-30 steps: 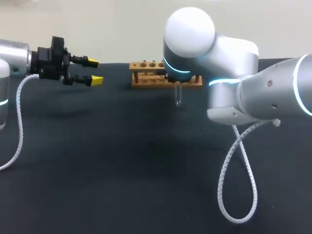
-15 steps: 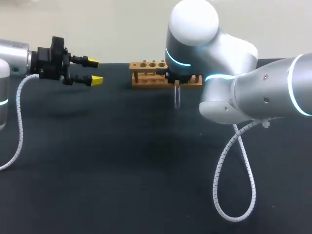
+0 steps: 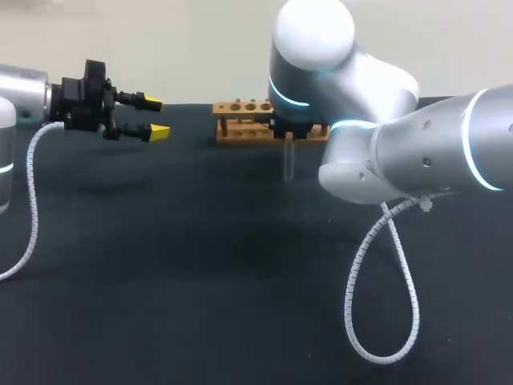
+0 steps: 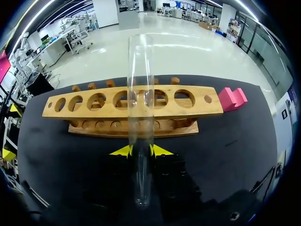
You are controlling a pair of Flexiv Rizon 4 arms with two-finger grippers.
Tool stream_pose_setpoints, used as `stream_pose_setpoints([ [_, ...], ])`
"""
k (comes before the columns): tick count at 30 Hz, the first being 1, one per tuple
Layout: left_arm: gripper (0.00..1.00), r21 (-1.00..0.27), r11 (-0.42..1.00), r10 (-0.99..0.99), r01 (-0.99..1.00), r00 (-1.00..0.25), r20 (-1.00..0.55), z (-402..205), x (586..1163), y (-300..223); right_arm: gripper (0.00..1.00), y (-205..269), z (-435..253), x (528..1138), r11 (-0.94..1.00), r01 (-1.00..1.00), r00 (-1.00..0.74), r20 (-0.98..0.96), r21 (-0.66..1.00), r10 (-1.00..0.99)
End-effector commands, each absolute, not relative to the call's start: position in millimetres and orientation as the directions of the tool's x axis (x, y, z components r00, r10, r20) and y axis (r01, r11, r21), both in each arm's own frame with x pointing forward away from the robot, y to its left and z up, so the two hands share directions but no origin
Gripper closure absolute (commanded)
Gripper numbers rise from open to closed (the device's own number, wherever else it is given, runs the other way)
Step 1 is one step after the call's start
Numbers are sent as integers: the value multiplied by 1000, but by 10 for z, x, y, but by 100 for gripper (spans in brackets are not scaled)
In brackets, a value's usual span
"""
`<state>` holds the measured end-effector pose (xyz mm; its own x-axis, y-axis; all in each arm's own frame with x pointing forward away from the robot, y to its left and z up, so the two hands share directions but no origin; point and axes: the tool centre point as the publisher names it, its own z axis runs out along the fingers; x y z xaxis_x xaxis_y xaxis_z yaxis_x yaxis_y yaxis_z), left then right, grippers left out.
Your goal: Grasp the test tube, adjust it, and insert it.
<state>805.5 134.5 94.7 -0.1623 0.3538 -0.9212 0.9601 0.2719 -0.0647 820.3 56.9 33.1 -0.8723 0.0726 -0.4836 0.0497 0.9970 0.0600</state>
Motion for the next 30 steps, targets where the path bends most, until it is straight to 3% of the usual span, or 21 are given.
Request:
stream_pose_setpoints([
  [1, 0, -60, 275, 351, 960, -158, -923, 940, 8032, 1350, 100, 545, 368, 8136, 996, 65, -864, -496, 62, 87],
  [30, 0, -60, 275, 351, 960, -158, -923, 940, 8032, 1350, 100, 376, 1207, 7534, 986, 127, -721, -672, 106, 166],
])
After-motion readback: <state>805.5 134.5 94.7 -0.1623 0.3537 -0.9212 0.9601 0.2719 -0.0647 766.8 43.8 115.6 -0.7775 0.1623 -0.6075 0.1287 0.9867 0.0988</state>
